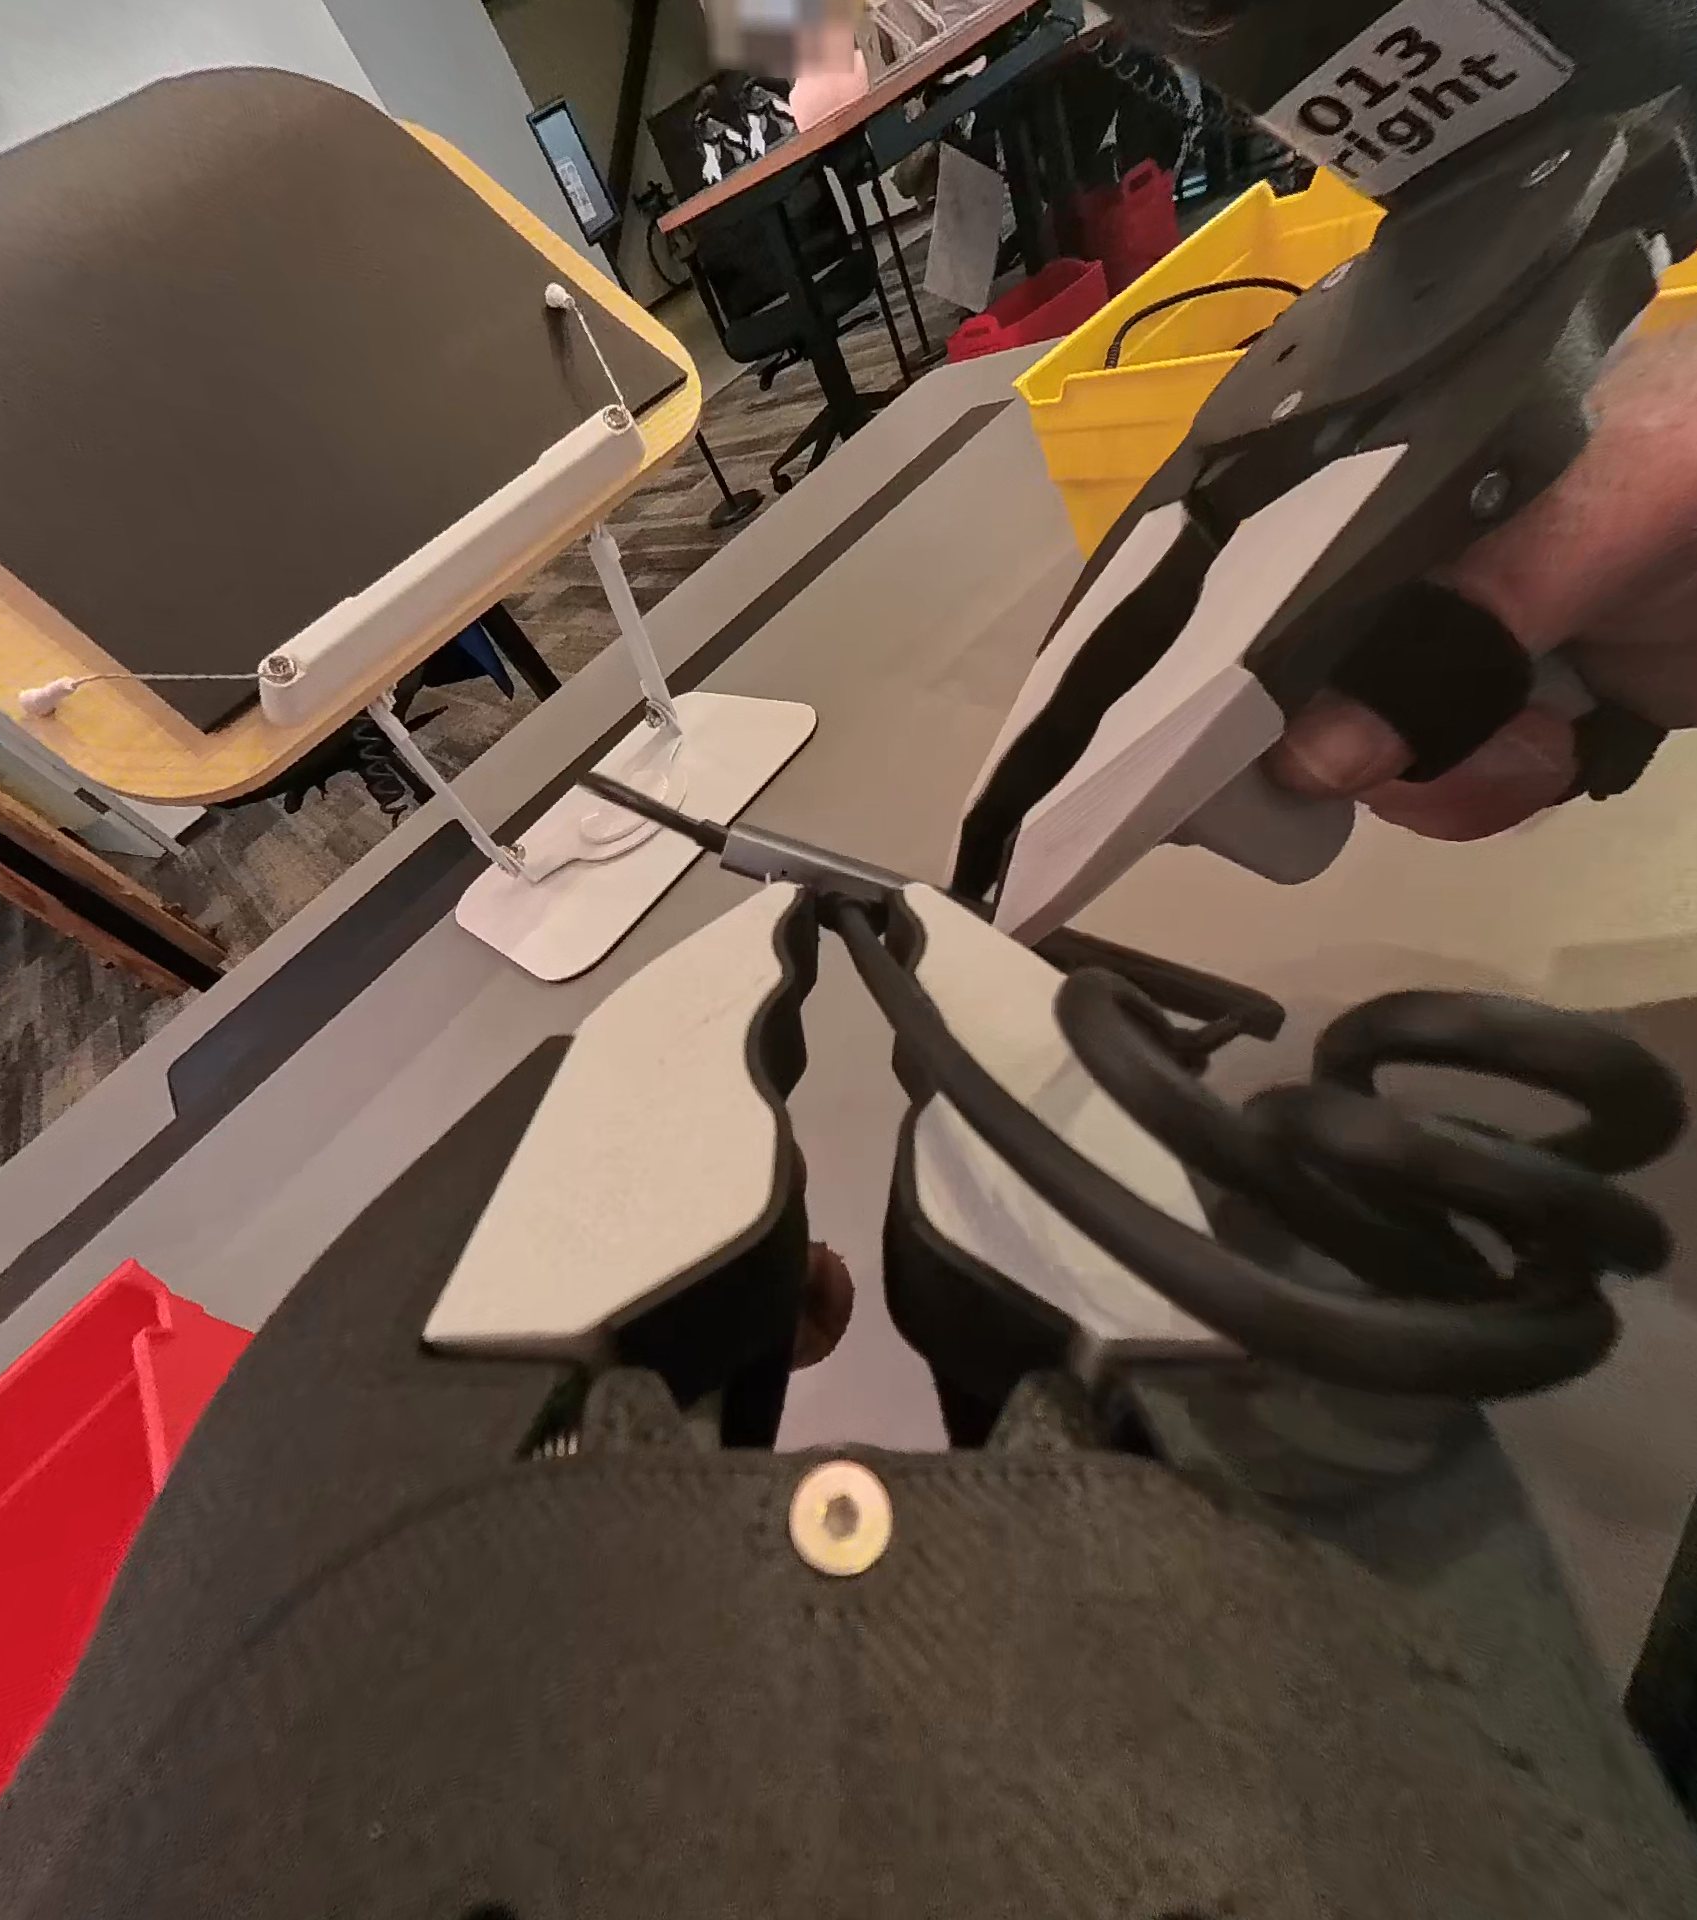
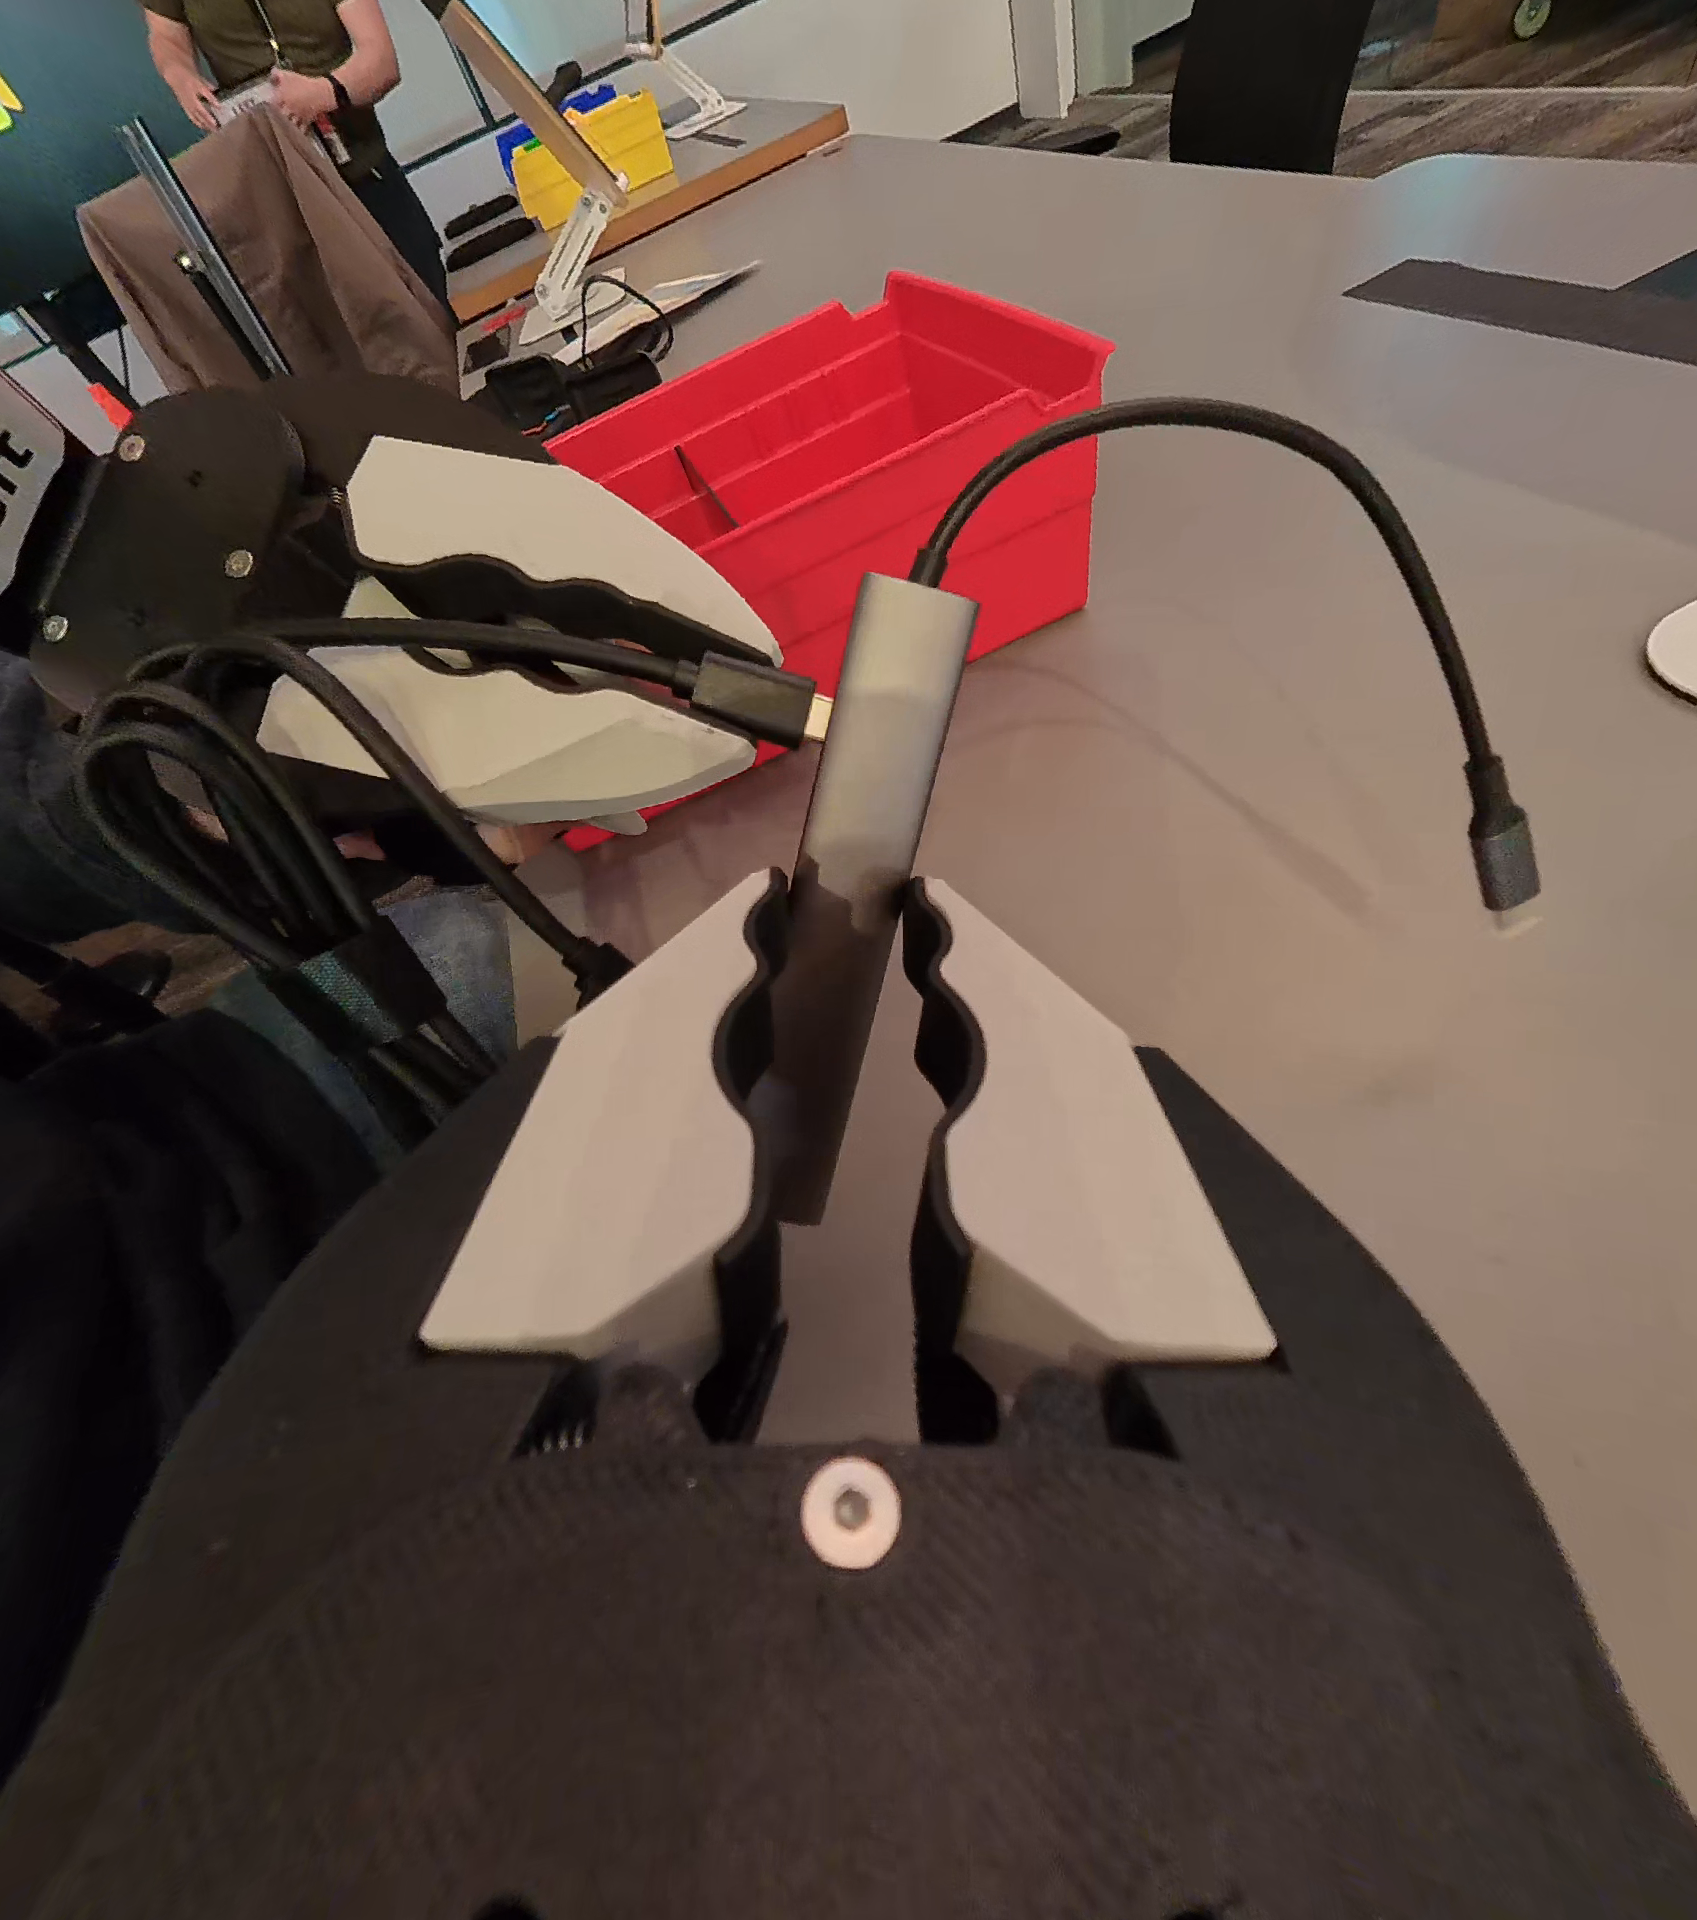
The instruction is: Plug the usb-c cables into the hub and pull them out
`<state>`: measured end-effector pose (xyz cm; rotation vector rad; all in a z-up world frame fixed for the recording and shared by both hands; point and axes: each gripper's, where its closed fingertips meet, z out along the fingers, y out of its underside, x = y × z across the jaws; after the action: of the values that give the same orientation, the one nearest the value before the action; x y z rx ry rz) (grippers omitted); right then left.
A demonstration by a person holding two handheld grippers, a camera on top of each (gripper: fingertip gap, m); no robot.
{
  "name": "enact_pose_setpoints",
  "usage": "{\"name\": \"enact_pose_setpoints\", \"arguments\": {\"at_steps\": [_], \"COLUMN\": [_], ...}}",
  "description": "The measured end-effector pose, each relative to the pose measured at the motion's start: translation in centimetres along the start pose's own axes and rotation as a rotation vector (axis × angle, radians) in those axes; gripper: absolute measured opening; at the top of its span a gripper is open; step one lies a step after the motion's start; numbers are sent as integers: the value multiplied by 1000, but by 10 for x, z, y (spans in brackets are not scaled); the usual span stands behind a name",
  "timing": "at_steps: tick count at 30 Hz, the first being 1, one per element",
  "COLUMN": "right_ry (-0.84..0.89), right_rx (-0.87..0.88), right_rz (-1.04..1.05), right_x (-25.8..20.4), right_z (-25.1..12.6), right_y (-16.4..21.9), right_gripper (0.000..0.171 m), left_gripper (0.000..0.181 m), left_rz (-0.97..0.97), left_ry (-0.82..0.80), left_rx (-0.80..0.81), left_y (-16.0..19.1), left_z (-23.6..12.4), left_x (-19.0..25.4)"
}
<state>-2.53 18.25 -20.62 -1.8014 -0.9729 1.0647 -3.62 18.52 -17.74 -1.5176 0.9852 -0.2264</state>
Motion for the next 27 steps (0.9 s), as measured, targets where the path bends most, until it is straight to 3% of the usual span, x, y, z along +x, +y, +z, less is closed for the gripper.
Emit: {"name": "enact_pose_setpoints", "arguments": {"at_steps": [10,27], "right_ry": [47,-10], "right_rx": [-33,-72], "right_rz": [-175,-165], "right_x": [-4,-11], "right_z": [-4,-4], "right_y": [-6,1], "right_gripper": [19,18], "left_gripper": [12,13], "left_rz": [-19,67], "left_ry": [40,86], "left_rx": [25,2], "left_y": [-5,-1], "left_z": [-3,-4], "left_x": [-2,4]}}
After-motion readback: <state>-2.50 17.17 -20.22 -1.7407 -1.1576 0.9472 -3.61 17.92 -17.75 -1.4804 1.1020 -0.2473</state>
